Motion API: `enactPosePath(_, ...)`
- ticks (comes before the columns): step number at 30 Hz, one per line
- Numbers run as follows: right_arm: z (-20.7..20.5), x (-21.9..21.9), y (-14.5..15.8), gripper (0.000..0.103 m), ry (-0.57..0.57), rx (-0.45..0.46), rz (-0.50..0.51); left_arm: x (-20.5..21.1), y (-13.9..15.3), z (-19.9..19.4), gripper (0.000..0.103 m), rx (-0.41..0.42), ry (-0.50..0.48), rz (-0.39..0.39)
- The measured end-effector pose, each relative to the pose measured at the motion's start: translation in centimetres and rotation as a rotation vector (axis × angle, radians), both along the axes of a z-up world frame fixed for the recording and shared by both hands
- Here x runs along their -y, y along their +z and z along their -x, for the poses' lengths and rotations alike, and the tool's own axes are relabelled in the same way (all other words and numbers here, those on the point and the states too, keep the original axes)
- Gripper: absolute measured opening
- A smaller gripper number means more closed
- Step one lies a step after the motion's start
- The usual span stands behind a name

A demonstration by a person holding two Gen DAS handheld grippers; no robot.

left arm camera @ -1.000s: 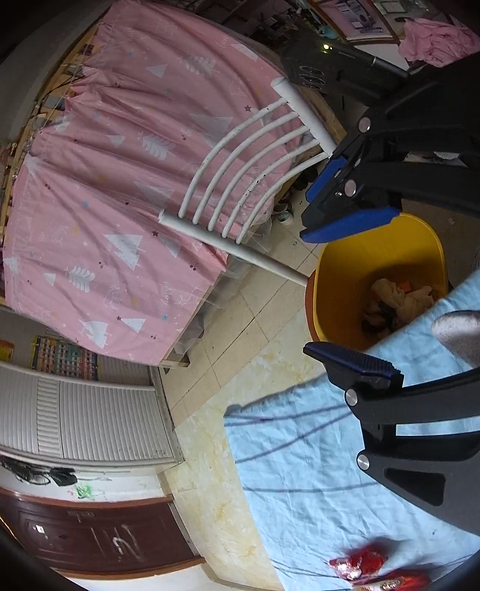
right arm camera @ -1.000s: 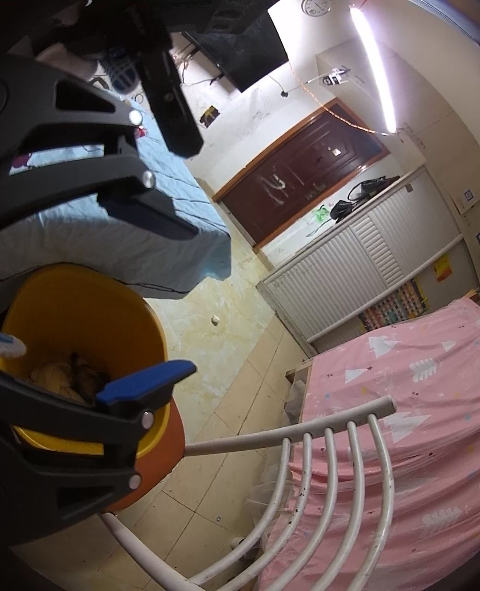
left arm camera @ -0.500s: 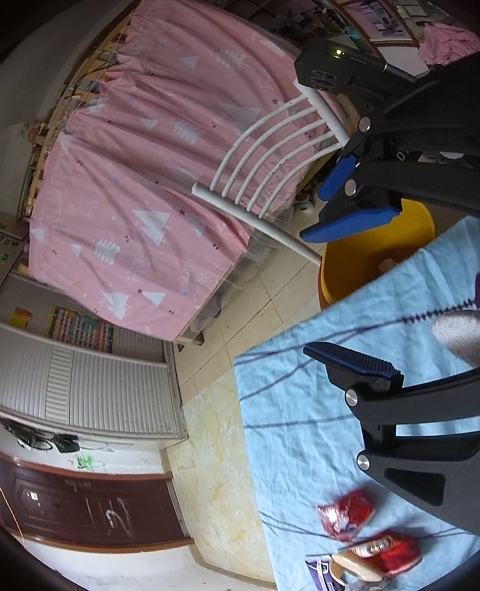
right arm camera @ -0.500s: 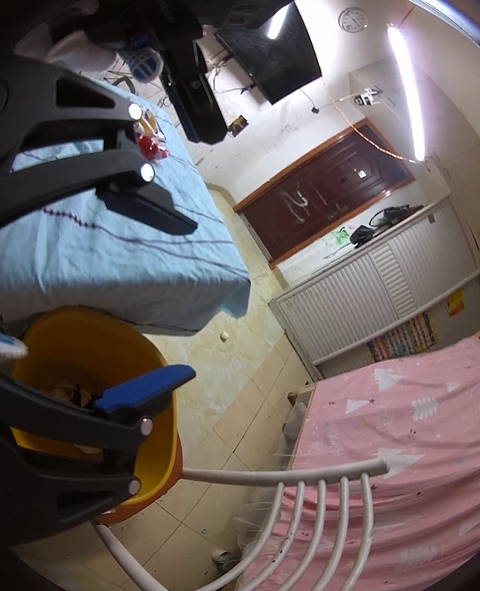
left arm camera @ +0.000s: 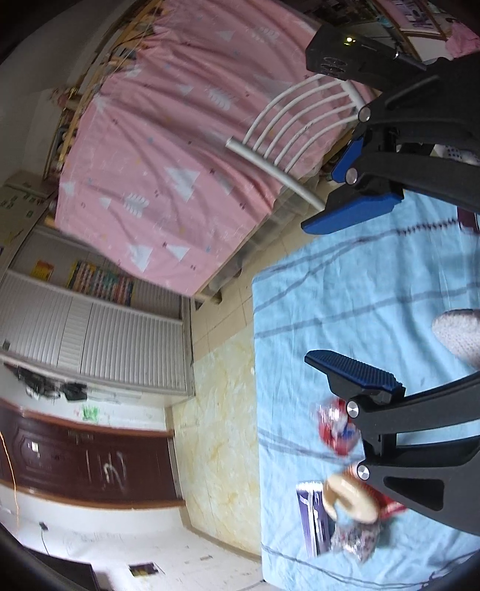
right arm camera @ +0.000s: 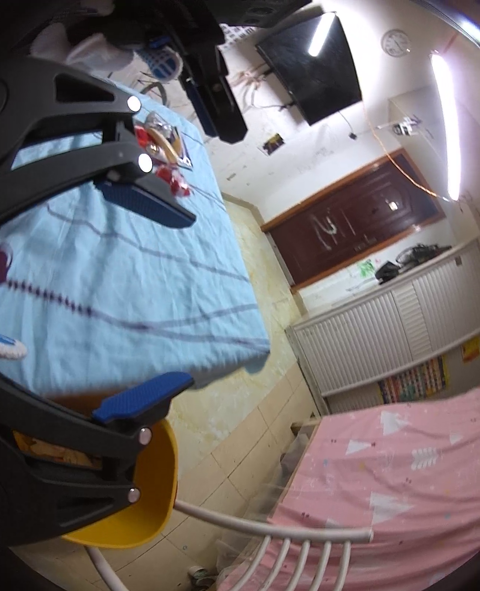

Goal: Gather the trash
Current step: 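Move both tools back over the bed toward the plastic bags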

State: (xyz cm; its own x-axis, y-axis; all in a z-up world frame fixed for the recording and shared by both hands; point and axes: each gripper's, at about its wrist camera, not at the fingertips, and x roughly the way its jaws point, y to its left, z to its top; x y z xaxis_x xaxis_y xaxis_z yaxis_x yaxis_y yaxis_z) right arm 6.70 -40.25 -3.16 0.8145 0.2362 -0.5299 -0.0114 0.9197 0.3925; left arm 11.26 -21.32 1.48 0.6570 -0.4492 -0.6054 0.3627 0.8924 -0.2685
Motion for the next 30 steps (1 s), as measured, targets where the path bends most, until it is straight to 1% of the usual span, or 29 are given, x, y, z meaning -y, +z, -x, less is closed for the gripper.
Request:
enactPosePath(2, -0.5, -1.1, 0.1, 0.081, 0.021, -0.003, 0.01, -1.2, 0.1, -0.2, 0.059, 0.0, 0.018, 0.002)
enactPosePath(8, -1.8, -4.6, 0.4, 0.082, 0.076, -0.015, 0.036, -5.3, 0.1, -1.0, 0.063, 0.008, 0.085, -0.006)
enactPosePath(11, -2.4, -6.2, 0.3, 0.084, 0.105, -0.022, 0.05, -7.8, -0.2, -1.5, 0.065, 0.004, 0.136, -0.014)
enactPosePath(19, -4.6, -10.0, -0.1, 0.085, 0.182, -0.052, 0.078, -13.4, -1.5, -2.7, 0.067, -0.037, 0.243, -0.03)
enactPosePath(25, -5.9, -12.9, -0.2, 0.086, 0.227, -0.072, 0.117, -16.5, -2.8, -3.2, 0.068, -0.073, 0.302, -0.037)
enactPosePath(30, -6.8, -14.2, -0.6, 0.086, 0.241, -0.092, 0.136, -18.5, -4.3, -4.0, 0.068, -0.119, 0.344, -0.044)
